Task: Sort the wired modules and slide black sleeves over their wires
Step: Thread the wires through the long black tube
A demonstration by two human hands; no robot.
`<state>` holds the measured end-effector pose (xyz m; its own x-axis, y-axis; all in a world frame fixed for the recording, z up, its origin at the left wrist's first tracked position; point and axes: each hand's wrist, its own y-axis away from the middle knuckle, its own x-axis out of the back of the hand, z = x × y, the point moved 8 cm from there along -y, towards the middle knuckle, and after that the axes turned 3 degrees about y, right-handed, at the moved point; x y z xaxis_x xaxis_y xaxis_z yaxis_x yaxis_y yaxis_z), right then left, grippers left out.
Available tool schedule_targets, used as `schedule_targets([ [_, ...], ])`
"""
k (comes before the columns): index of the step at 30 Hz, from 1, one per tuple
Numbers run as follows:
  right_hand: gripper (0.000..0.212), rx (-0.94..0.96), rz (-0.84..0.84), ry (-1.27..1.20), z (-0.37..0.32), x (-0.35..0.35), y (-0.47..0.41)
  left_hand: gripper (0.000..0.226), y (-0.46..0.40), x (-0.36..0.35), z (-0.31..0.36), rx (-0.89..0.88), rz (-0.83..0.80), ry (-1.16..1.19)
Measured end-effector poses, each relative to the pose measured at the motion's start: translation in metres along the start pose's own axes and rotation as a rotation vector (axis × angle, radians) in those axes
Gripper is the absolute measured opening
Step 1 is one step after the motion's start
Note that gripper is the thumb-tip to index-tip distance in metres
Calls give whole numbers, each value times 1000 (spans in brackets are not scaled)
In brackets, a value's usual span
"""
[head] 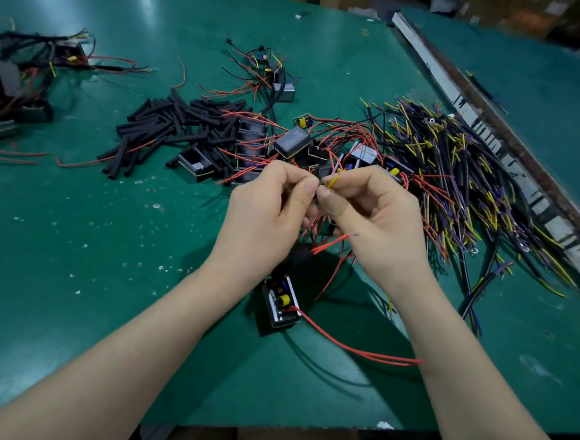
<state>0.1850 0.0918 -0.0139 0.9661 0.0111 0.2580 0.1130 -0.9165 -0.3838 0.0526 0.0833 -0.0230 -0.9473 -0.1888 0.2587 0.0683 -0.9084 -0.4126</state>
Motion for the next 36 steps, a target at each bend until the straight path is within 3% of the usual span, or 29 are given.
schedule_targets([
  [6, 17, 292, 54, 257, -19, 1, 5, 8, 0, 5, 1, 28, 31, -40],
  [10, 13, 387, -7, 360, -25, 0, 7, 9, -1, 1, -3, 59, -23, -69],
  [16, 17, 302, -124, 221, -22, 7, -2, 17, -1, -13, -1, 30, -247, -65],
  [22, 10, -38, -199, -141, -3, 15, -6, 16, 5, -24, 5, -6, -390, 45],
  [36, 12, -118, -96, -193, 2, 19, -7, 10, -2, -16, 0, 27, -376, 106],
])
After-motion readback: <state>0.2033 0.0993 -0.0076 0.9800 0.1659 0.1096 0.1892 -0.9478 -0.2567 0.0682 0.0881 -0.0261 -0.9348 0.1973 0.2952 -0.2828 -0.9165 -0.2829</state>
